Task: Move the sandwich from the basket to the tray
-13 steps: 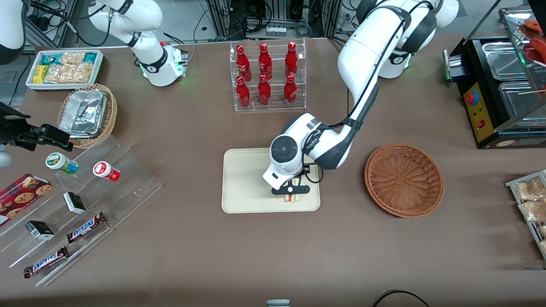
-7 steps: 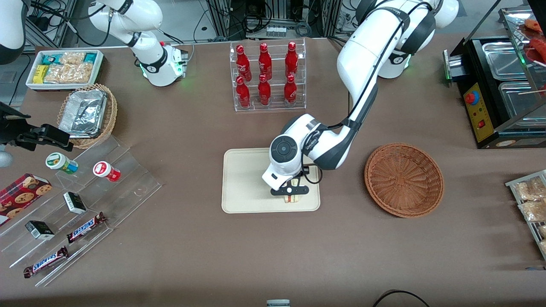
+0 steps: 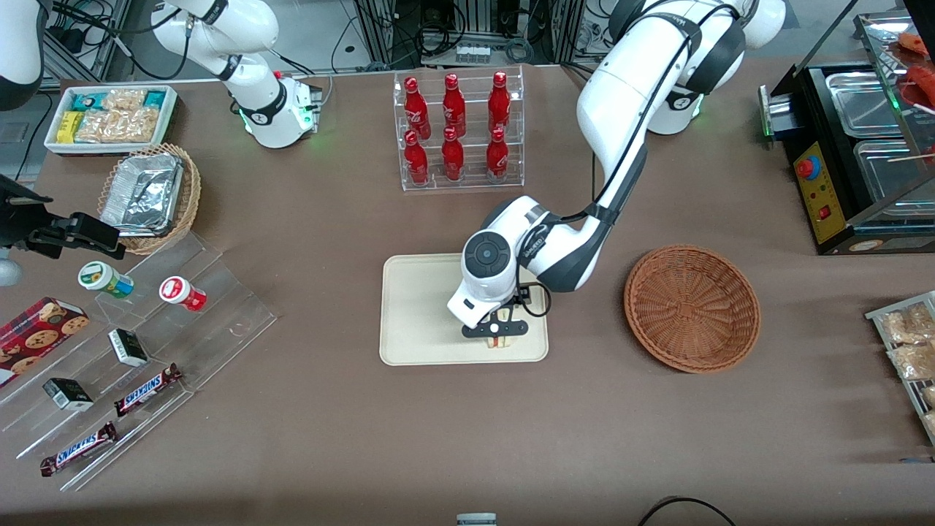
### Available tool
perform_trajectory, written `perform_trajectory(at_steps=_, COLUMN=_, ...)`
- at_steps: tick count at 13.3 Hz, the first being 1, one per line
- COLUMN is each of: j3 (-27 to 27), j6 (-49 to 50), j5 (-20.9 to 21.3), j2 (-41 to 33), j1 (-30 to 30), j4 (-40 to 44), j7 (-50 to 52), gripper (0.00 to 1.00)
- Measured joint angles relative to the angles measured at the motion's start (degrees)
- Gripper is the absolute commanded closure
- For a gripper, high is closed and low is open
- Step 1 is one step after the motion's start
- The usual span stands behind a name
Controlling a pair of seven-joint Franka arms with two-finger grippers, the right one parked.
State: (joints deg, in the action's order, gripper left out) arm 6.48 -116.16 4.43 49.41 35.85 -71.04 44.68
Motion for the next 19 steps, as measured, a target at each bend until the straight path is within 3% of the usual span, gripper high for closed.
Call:
perform_trajectory(at_steps=5, j3=-1.4, j6=2.3, j5=0.0, j2=-3.8, j1=-1.5, j4=1.9, j7=0.5, gripper=0.00)
perform_trajectory(at_steps=10, j3=-1.8, j6=6.6, j5=0.2, j2=-10.0, j1=-8.8, j4=2.0, j7=0.3, gripper=0.00)
perform_trajectory(at_steps=15, j3=-2.0, j6=13.9, j5=0.6, j2=-14.9, j1=-18.2, j4=2.0, j7=-10.1, gripper=0.00)
perform_trajectory(at_steps=19, j3=-1.8, j6=16.7, j5=0.4, j2=-20.8, j1=-24.6, j4=0.1, j7=-11.9, gripper=0.00)
